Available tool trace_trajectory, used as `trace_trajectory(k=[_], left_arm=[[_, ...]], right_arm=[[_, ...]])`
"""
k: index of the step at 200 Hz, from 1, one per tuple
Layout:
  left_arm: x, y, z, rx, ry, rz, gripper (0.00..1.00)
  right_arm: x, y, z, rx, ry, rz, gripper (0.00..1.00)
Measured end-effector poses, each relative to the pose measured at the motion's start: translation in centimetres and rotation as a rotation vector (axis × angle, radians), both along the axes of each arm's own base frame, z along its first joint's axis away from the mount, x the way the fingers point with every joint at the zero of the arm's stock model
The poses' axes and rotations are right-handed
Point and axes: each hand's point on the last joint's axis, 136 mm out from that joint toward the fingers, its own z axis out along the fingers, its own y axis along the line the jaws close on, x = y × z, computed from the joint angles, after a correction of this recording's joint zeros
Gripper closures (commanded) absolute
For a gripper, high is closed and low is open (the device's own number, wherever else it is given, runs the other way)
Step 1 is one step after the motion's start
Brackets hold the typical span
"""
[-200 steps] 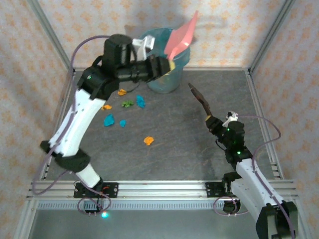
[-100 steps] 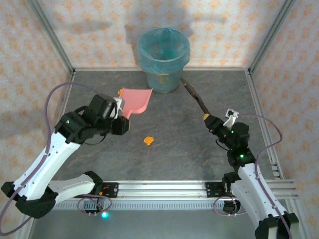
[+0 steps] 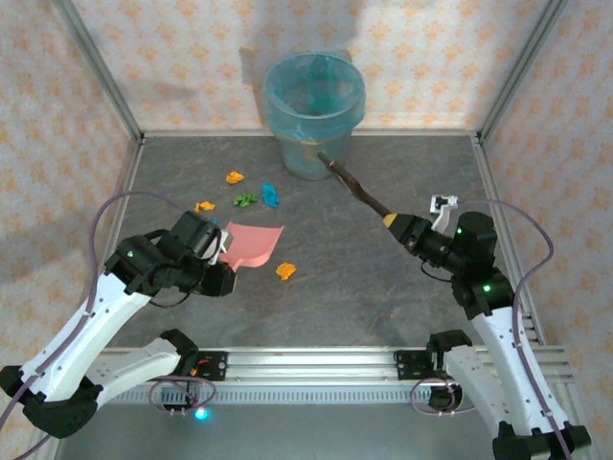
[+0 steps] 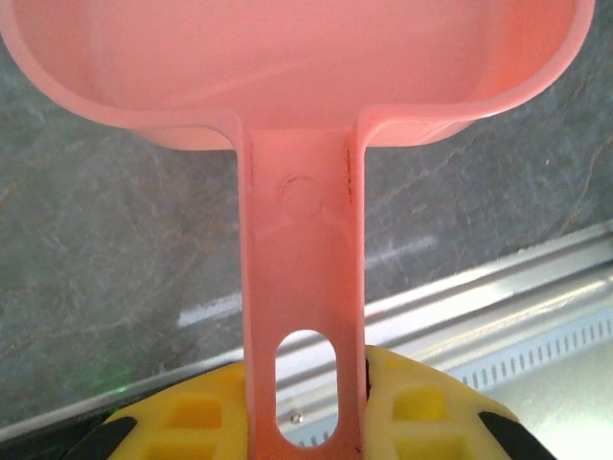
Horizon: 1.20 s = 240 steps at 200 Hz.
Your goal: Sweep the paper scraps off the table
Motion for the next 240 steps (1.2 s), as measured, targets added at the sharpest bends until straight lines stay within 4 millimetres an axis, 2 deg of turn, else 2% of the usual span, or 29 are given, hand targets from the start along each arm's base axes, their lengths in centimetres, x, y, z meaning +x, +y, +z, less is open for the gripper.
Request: trace_trajectory(k=[37, 93, 141, 180, 240], left_arm=[[-2.8, 0.4, -2.5, 0.006, 0.125, -0.033, 1.0], [-5.9, -0.3, -4.4, -0.019, 0.223, -0.112, 1.0], [-7.6, -0.6, -6.3, 0.067, 0.305, -0.185, 1.0], [-7.4, -1.6, -7.8, 0.168, 0.32, -0.229, 1.0], [-6.4, -2.8, -10.9, 0.252, 0.319, -0.197, 1.0]], right_arm=[[-1.0, 1.0, -1.7, 0.007, 0.14, 0.046, 1.0], [-1.8, 6.1, -3.4, -0.087, 0.285, 0.225, 1.0], [-1.3, 7.3, -5.5, -0.142, 0.342, 0.233, 1.0], [-0.6, 7.6, -7.0, -0.154, 0.405, 0.211, 1.0], [0.8, 7.9, -7.3, -0.111, 0.439, 0.154, 1.0]])
